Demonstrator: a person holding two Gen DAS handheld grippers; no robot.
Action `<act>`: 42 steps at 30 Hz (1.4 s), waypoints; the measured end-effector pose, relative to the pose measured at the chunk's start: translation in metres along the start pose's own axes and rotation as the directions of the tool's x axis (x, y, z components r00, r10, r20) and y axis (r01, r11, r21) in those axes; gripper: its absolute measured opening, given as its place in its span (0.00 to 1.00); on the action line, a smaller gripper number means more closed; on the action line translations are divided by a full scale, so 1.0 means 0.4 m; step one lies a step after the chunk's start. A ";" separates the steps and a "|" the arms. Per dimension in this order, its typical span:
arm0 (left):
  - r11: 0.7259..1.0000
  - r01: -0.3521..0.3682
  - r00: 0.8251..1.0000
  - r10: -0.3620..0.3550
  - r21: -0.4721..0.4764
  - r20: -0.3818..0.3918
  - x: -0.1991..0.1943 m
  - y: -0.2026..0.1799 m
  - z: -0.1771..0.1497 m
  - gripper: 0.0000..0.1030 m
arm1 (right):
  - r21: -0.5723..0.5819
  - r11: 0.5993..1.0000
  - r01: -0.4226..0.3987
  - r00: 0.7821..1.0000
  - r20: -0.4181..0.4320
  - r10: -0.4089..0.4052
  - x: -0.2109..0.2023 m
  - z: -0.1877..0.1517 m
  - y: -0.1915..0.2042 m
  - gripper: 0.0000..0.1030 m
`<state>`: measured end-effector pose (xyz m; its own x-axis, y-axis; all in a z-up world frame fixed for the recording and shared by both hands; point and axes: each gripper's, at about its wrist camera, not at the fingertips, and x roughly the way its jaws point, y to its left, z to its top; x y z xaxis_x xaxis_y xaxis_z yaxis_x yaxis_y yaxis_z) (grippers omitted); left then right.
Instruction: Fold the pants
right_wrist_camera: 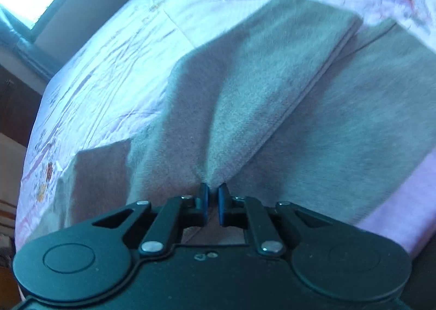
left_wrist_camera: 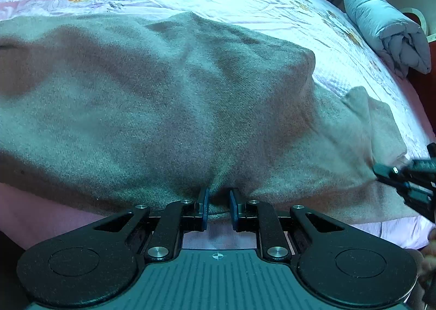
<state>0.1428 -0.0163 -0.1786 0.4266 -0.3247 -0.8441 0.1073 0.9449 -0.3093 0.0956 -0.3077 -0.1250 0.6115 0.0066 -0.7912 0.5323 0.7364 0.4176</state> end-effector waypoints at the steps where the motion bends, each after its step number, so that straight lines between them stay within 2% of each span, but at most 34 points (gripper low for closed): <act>1: 1.000 0.001 1.000 -0.001 0.000 -0.001 -0.001 0.000 0.001 0.18 | -0.005 1.000 -0.001 1.000 0.005 0.001 -0.013 -0.010 -0.004 0.00; 13: 1.000 0.008 1.000 -0.008 0.008 -0.004 -0.009 -0.001 0.006 0.18 | -0.018 0.999 -0.029 1.000 -0.011 0.029 -0.113 -0.064 -0.061 0.00; 20: 0.999 0.001 1.000 -0.001 0.041 0.008 -0.028 -0.024 0.008 0.18 | -0.114 0.992 0.061 0.997 -0.035 -0.065 -0.034 -0.082 -0.070 0.00; 22: 0.998 0.003 1.000 -0.005 0.057 0.022 -0.045 -0.035 0.010 0.18 | -0.167 0.984 0.064 0.997 -0.020 -0.068 -0.043 -0.083 -0.052 0.04; 25: 0.996 0.036 0.999 -0.039 0.080 0.027 -0.055 -0.069 0.013 0.18 | -0.144 0.989 0.029 1.000 0.010 -0.028 -0.076 -0.064 -0.064 0.13; 29: 0.988 0.071 0.997 -0.072 0.140 0.000 -0.041 -0.144 0.010 0.18 | -0.118 0.993 0.020 1.000 0.009 -0.019 -0.087 -0.023 -0.098 0.14; 34: 0.977 0.052 0.998 -0.041 0.207 -0.055 0.012 -0.222 -0.007 0.18 | -0.089 0.994 0.059 0.998 0.032 -0.057 -0.102 0.012 -0.145 0.15; 38: 0.984 0.039 0.996 -0.025 0.173 -0.080 0.038 -0.219 -0.008 0.18 | -0.035 0.997 0.067 0.998 0.011 -0.067 -0.087 0.080 -0.200 0.16; 42: 0.983 0.033 0.997 -0.019 0.180 -0.076 0.034 -0.225 -0.012 0.18 | 0.002 0.996 0.089 0.996 0.002 -0.089 -0.056 0.145 -0.233 0.17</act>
<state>0.1347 -0.1058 -0.1642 0.3553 -0.3453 -0.8686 0.2811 0.9257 -0.2530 0.0663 -0.4155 -0.1204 0.5628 -0.0601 -0.8244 0.5859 0.7325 0.3465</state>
